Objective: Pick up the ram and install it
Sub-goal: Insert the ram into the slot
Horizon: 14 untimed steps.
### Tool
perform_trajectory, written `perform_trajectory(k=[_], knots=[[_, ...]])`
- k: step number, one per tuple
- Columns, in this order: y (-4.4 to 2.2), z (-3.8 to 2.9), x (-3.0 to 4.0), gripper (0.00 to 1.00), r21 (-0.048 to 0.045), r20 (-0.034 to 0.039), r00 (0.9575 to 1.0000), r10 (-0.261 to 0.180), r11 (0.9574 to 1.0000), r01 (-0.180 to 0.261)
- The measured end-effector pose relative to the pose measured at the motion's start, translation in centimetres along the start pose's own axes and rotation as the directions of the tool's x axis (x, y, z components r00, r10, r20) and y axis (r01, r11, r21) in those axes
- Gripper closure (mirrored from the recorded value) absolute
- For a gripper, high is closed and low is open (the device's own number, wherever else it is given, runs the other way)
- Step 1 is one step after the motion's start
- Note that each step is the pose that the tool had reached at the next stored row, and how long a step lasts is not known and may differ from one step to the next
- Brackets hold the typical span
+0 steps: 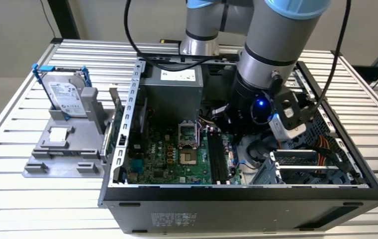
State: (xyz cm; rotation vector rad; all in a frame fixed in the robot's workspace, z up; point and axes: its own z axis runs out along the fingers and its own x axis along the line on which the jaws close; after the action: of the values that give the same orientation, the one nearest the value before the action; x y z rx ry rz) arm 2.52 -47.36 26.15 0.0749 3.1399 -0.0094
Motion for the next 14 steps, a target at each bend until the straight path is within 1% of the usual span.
perform_trajectory(k=[6,14], knots=[[0.00,0.71,0.17,1.00,-0.0001,0.0000,1.0000,-0.004,1.0000,0.004],[0.00,1.92,0.36,1.00,-0.0001,0.0001,0.9998,-0.021,0.9998,0.021]])
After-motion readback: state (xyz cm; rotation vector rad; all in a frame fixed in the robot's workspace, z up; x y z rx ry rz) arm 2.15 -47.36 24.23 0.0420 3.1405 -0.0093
